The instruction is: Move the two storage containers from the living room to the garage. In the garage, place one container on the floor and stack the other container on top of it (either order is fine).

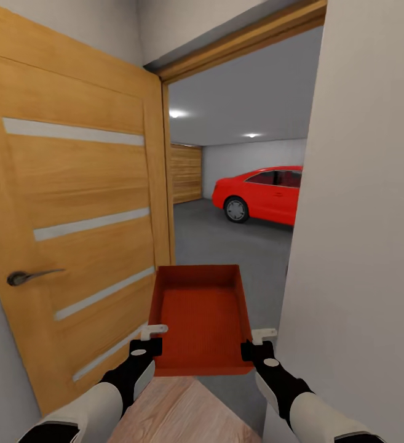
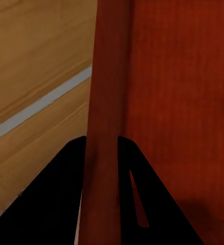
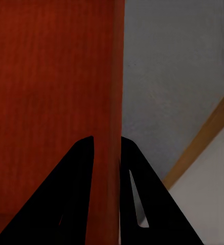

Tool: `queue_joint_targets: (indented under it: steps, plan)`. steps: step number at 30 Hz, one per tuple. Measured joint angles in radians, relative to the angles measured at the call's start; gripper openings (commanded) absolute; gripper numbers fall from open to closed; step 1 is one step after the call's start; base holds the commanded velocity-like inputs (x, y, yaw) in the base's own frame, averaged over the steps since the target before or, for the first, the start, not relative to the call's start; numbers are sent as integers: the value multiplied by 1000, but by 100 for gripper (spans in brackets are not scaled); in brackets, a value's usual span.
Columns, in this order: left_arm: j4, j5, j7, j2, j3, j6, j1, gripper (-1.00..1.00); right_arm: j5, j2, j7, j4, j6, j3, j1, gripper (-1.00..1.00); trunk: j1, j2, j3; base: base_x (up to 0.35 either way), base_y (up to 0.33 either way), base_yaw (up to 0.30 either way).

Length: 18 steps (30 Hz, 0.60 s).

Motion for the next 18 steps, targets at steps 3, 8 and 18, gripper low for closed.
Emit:
queue_joint_targets:
  steps: [3, 8, 18]
  plan:
    - [0, 0, 0, 0, 0, 0, 0, -100, 0, 0, 0, 0, 0, 0, 0, -100, 0, 0, 0, 290, 177, -242]
    - [0, 0, 0, 0, 1, 0, 0, -100, 0, 0, 0, 0, 0, 0, 0, -100, 0, 0, 0, 290, 177, -242]
    - [2, 0, 0, 0, 1, -3, 0, -100, 1, 0, 0, 0, -1, 0, 0, -100, 0, 0, 0, 290, 178, -65]
